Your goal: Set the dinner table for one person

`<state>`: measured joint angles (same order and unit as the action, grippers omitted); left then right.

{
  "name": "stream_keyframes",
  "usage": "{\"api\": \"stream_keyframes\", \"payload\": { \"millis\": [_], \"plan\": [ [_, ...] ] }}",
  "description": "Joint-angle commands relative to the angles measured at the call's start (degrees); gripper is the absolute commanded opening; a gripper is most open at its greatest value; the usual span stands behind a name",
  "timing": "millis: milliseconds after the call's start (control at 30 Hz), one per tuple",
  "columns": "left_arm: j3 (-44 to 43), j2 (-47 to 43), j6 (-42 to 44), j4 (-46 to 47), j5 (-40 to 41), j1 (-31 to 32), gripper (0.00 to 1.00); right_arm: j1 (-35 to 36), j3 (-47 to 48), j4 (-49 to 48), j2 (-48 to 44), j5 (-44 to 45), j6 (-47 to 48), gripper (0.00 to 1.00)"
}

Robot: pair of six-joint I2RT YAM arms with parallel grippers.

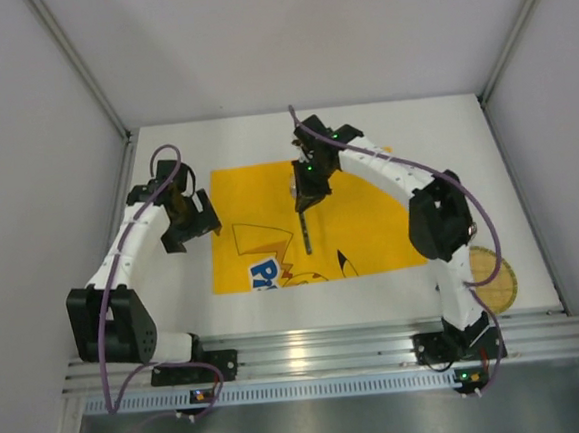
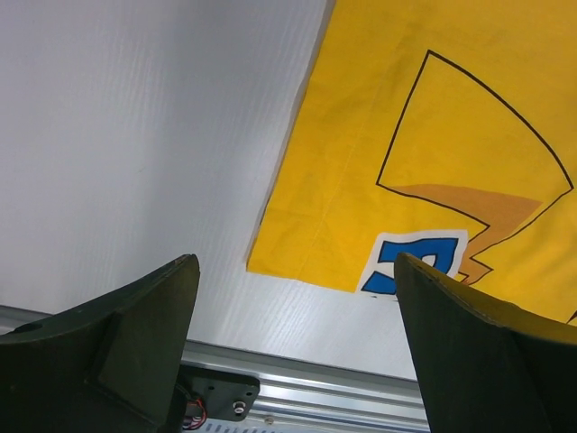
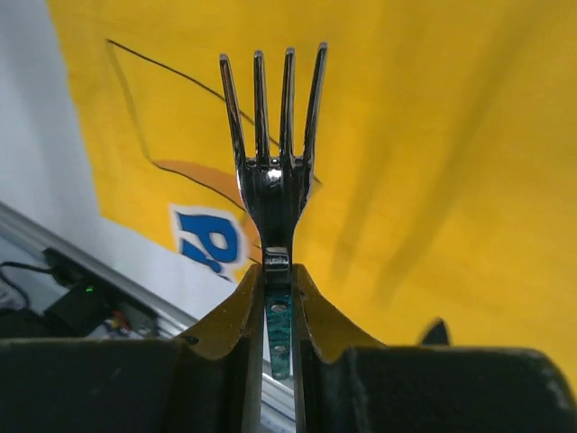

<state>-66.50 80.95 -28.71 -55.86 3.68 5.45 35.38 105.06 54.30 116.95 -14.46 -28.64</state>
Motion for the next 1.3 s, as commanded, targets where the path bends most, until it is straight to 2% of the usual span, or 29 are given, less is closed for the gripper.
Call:
{"api": "stream_keyframes", "payload": {
  "millis": [0,67,133,200,533,567,667,700,800,867,967,1067,1100,1167,1200,1267],
  "plan": [
    [-0.7,-5.7,1.0,-2.5,1.9,0.2,0.95,4.1,16.4,-2.3,12.7,-10.5,-5.5,0.0],
    [0.1,-8.1,0.5,-3.4,1.2,0.2,0.95,5.3,21.3,-6.0,19.0,-14.1,-9.3,0.0],
    [0.8,-9.6,-0.3,-4.1,0.6,0.2,0.95,5.6,20.8,-10.9,21.3,-19.0,-15.0,0.0],
    [1.8,-12.1,-1.2,-5.1,0.3,0.2,0.95,5.9,19.7,-17.0,23.2,-20.0,-17.8,0.0],
    [5.7,-21.4,-2.5,-8.7,3.9,0.2,0.96,7.4,14.2,-31.1,23.3,-21.4,-27.3,0.0],
    [5.5,-21.9,-2.5,-8.7,3.8,0.2,0.96,7.4,14.2,-31.2,23.7,-21.7,-27.4,0.04],
    [5.4,-22.2,-2.6,-9.0,3.8,0.2,0.97,7.9,12.9,-31.1,23.9,-22.5,-26.6,0.27],
    [5.4,-22.2,-2.7,-8.9,3.8,0.2,0.97,8.0,12.4,-30.8,23.6,-22.5,-26.1,0.39],
    [5.7,-21.8,-2.8,-8.5,2.8,0.2,0.97,8.0,11.6,-28.6,22.6,-22.1,-23.7,0.53],
    [5.8,-21.5,-2.8,-7.9,2.0,0.2,0.97,8.0,11.7,-26.4,21.9,-21.8,-21.4,0.58],
    [5.6,-20.8,-2.5,-7.2,1.7,0.2,0.97,7.3,10.8,-23.8,18.6,-20.9,-18.2,0.61],
    [4.8,-20.0,-1.4,-6.9,2.2,0.2,0.97,4.5,6.3,-21.3,10.1,-17.9,-14.3,0.63],
    [4.5,-19.7,-0.7,-7.0,3.0,0.2,0.97,3.1,4.4,-20.5,3.7,-16.5,-13.1,0.65],
    [4.0,-19.3,0.0,-7.2,3.7,0.2,0.97,-2.7,-3.4,-18.0,-3.7,-12.2,-9.3,0.68],
    [4.1,-19.5,0.2,-7.0,4.1,0.3,0.97,-5.0,-6.5,-17.1,-11.1,-10.9,-8.0,0.75],
    [5.2,-19.5,0.2,-5.9,3.8,0.3,0.97,-13.9,-15.8,-13.7,-18.6,-7.4,-4.4,0.79]
  ]
}}
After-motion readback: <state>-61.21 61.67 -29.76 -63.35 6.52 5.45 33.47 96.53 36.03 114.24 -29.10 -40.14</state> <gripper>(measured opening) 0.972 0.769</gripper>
